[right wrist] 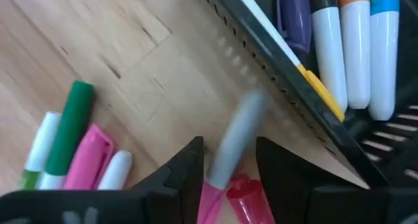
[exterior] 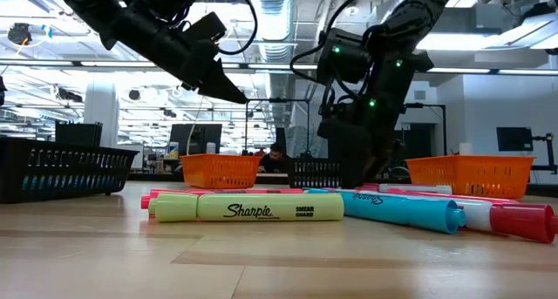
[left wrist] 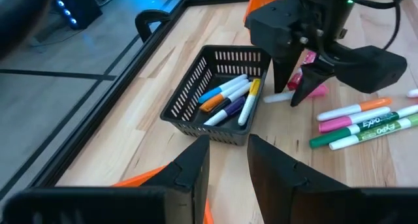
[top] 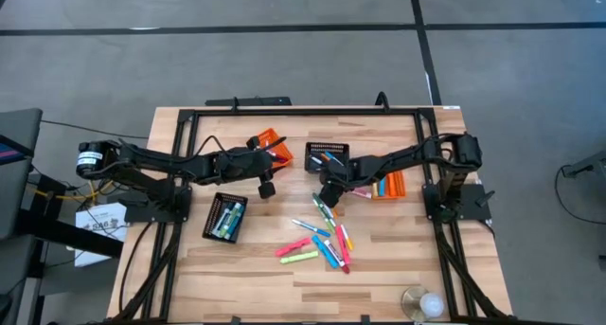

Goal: Pick & Place Markers
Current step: Put the pink highlighter into the right black bin

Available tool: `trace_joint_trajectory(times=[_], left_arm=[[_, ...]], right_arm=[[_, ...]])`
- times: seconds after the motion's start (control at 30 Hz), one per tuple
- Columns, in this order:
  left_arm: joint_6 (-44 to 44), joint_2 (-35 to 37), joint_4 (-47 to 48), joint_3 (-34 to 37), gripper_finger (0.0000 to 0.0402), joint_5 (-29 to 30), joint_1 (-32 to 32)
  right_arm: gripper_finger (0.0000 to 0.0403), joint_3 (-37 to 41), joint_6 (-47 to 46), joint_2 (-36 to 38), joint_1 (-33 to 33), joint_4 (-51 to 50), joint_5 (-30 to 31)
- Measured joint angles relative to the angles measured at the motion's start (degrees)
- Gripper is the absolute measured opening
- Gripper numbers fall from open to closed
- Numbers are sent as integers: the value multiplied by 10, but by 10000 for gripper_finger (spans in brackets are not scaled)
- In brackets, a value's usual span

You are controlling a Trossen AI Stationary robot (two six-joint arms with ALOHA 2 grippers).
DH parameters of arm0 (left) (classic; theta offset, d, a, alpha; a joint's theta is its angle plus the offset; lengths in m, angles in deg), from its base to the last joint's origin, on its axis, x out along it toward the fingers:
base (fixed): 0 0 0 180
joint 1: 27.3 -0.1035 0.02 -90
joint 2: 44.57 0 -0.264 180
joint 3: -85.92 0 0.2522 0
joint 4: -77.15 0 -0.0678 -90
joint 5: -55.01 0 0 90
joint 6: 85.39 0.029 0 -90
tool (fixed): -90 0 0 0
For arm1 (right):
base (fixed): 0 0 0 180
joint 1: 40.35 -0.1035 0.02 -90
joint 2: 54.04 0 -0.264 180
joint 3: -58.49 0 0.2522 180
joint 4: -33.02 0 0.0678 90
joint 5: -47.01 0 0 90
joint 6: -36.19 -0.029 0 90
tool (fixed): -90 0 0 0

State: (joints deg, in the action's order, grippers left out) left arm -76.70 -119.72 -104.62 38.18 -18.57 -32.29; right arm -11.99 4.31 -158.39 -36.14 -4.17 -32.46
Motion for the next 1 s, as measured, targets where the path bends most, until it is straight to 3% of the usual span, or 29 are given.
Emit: trace_joint_trajectory(times=[0.47, 0.63, 0.73, 0.9, 1.0], left_arm=[[0, 0, -1, 0, 101, 0, 0], [0, 0, -4, 0, 101, 0, 0], [0, 0, -4, 0, 101, 0, 0], [0, 0, -4, 0, 101, 0, 0], [0, 0, -4, 0, 101, 0, 0]], right_arm=[[26, -27, 18, 0, -5, 4, -43], [22, -77, 75, 0, -27, 6, -42], [40, -108, 101, 0, -38, -3, 12], [44, -129, 166, 1, -39, -5, 179], [39, -129, 161, 1, -23, -9, 222]])
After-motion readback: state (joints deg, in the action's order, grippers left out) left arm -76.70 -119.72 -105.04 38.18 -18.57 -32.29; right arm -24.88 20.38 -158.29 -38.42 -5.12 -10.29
